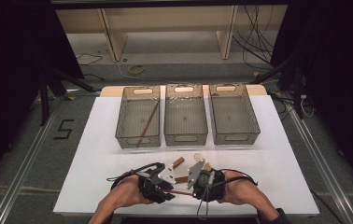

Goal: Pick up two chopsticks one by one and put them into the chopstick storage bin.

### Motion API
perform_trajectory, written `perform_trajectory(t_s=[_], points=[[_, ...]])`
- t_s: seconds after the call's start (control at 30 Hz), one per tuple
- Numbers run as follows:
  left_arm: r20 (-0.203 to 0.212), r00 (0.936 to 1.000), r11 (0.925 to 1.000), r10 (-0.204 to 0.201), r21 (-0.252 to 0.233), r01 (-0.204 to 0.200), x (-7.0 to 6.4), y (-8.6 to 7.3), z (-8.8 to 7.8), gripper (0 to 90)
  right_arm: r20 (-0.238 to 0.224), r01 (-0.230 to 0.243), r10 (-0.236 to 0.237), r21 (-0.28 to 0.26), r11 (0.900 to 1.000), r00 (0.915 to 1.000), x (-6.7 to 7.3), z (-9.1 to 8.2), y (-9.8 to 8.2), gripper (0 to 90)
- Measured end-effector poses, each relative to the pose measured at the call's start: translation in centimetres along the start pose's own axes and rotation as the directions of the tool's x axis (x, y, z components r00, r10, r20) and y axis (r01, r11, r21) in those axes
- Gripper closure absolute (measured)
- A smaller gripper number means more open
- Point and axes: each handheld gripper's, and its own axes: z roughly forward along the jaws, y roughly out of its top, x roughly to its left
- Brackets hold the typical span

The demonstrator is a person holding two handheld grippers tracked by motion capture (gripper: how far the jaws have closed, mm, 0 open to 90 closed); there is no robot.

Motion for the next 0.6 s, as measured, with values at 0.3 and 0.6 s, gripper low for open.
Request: perform_trajectory(t_s=[0.3,0.6], points=[[0.061,0.9969,0.9987,0.050,0.007,-0.051,-0.25,-0.26,0.19,78.8,-0.016,0.033,-0.033,0.005,0.999,0.9993,0.23,0.12,0.02,85.1],[0.082,0.9933,0.9966,0.082,-0.007,-0.082,-0.46,-0.27,-0.32,83.0,-0.014,0.039,-0.039,-0.022,0.999,0.9991,-0.12,-0.14,-0.25,82.3]])
